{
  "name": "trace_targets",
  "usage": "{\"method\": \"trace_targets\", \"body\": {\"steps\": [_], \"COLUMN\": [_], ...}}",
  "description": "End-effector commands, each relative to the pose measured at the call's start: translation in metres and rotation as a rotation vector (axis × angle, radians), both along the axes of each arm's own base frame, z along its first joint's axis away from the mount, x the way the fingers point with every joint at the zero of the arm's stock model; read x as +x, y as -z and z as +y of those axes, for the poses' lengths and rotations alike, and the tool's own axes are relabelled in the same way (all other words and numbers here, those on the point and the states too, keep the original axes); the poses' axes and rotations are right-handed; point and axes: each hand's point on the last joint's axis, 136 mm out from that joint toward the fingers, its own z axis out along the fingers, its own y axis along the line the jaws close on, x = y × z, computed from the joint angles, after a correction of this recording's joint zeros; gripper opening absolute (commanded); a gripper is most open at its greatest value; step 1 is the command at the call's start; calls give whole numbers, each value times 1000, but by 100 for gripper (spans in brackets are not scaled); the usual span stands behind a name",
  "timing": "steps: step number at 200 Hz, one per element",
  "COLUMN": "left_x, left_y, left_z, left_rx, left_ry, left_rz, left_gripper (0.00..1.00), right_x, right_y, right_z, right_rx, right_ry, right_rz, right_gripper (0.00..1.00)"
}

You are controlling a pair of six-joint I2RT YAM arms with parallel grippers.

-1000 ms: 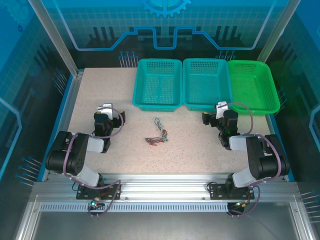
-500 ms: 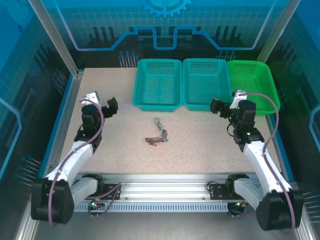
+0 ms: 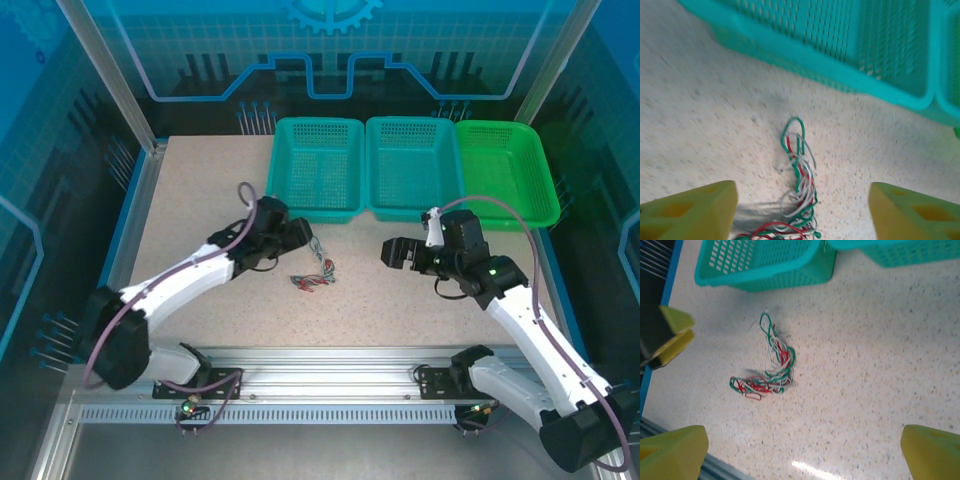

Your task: Untangle the cables

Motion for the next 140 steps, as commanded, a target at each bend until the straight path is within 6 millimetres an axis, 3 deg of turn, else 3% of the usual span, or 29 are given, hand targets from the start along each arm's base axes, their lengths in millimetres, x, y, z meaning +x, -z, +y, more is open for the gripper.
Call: {"method": "trace_targets", "body": {"steps": [1,29,50,78,116,140], "left_x": [15,30,37,35,22,21], "left_y": [9,31,42,56,78,81], "left_z": [-19,-22,-36,-44,-31,-29], "left_rx": [-43,20,29,28,124,132], "left_ry": [-34,-40,21,50,43,43], "left_rz": [47,81,102,164,270,269], "left_gripper": [65,61,55,43,35,25], "right_x": [-16,-23,-28,-30,-29,-26], "right_y": [4,5,7,8,9,5], "right_z": [-4,-8,-11,-16,-18,-14], "right_rx": [-17,-30,-32,-42,-45,-37], "right_ry": [7,14,30,57,77,67], "right_rz": [58,75,83,83,86,73], "right_gripper": [100,100,100,100,100,100]}}
